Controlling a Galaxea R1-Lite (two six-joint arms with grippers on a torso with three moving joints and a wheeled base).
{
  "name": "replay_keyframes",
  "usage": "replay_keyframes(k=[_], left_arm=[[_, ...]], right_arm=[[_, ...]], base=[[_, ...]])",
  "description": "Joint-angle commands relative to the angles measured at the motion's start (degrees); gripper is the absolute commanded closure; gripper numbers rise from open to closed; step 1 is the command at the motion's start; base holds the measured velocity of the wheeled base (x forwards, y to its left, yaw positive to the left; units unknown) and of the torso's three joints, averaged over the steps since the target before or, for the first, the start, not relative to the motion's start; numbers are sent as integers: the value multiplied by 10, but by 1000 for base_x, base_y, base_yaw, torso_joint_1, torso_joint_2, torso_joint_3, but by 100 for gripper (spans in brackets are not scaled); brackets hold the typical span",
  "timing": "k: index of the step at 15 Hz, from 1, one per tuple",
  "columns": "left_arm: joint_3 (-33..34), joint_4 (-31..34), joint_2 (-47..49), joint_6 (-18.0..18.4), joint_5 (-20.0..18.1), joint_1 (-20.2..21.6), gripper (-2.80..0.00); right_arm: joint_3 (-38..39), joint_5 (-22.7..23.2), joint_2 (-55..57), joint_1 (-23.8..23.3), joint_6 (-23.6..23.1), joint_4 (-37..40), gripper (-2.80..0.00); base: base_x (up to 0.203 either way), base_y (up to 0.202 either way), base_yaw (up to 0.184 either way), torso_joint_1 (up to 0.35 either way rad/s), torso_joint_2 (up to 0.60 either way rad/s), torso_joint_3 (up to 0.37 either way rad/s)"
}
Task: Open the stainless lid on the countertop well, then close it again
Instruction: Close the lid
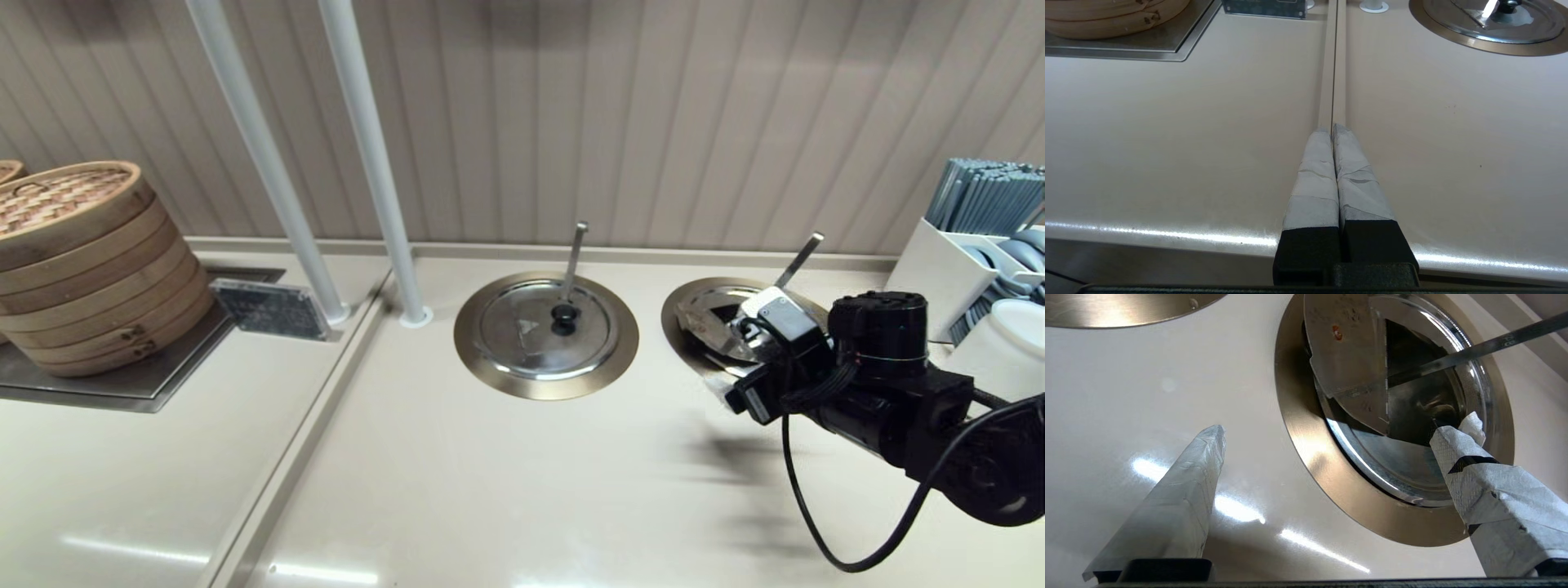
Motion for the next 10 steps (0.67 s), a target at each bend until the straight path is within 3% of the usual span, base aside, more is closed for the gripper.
replay_keyframes(k=[1, 6, 10], left_arm=[[0, 0, 0, 0, 0, 0, 0], [0, 0, 0, 0, 0, 0, 0], [1, 0, 0, 0, 0, 0, 0]], right_arm=[[-1, -12, 72, 5, -3, -40, -280], [-37, -54, 210, -14, -37, -273, -280], [-59, -66, 207, -31, -38, -280, -280]], base=[[0, 0, 0, 0, 0, 0], [0, 0, 0, 0, 0, 0], [0, 0, 0, 0, 0, 0]])
